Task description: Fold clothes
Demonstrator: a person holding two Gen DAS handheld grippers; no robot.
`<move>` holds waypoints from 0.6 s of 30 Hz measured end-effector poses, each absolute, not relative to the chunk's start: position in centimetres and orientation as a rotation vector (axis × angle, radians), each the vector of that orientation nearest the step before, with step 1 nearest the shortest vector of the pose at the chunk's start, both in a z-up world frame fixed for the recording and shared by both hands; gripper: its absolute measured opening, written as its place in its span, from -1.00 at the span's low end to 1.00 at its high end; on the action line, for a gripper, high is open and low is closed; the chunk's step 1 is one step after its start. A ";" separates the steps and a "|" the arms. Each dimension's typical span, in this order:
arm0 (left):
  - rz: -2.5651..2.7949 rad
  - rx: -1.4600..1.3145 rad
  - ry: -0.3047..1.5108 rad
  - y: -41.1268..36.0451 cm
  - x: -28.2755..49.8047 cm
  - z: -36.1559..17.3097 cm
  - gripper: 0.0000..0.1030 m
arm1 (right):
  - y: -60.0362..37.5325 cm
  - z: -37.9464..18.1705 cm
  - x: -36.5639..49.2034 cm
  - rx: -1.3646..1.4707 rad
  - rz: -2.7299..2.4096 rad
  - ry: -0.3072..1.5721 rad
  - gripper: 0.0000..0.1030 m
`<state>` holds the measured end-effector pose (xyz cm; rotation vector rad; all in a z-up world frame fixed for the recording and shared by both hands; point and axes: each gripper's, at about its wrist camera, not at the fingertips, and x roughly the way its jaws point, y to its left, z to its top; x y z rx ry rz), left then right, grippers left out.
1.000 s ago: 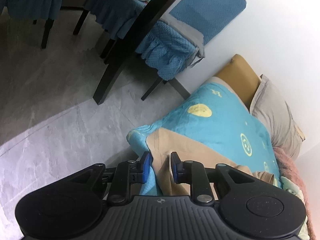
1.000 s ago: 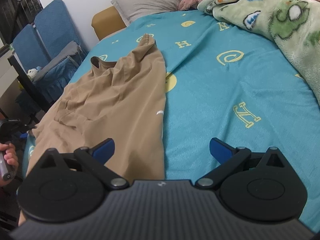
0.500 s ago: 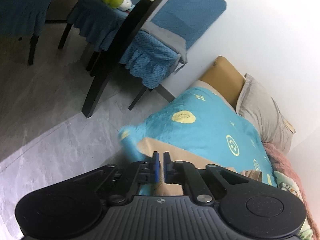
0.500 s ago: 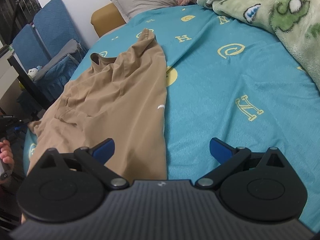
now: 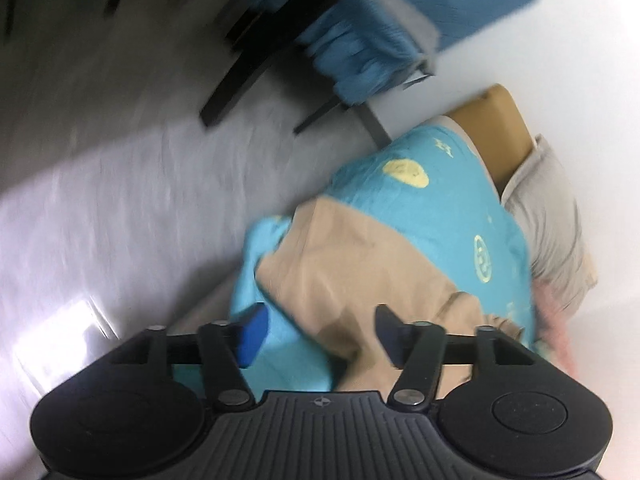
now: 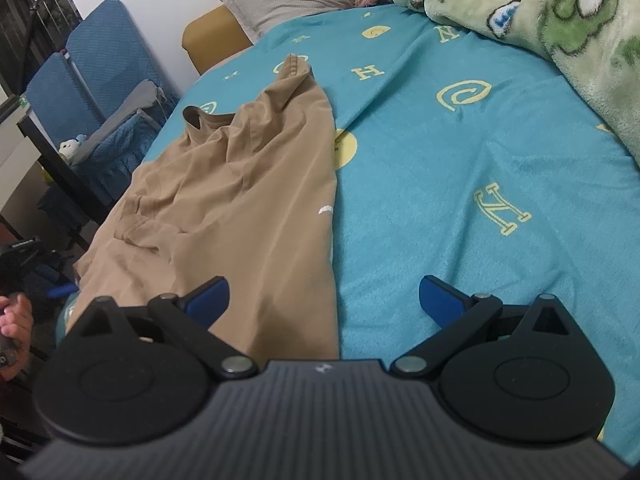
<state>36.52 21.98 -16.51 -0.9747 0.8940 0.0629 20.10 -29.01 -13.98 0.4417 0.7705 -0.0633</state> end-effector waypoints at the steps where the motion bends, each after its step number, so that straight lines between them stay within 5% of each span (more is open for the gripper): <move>1: 0.056 -1.028 0.908 22.1 36.5 -17.2 0.37 | -29.0 -14.0 20.1 0.444 -0.061 0.772 1.00; 8: 0.056 -1.020 0.801 21.6 37.7 -18.5 0.32 | -28.9 -14.0 20.1 0.456 -0.061 0.774 1.00; 12: 0.047 -0.783 0.728 19.3 38.4 -17.3 -0.90 | -29.0 -13.9 20.1 0.464 -0.066 0.772 1.00; 18: -0.026 -0.227 0.569 11.4 37.7 -10.6 -0.90 | -29.3 -13.6 20.0 0.485 -0.069 0.757 1.00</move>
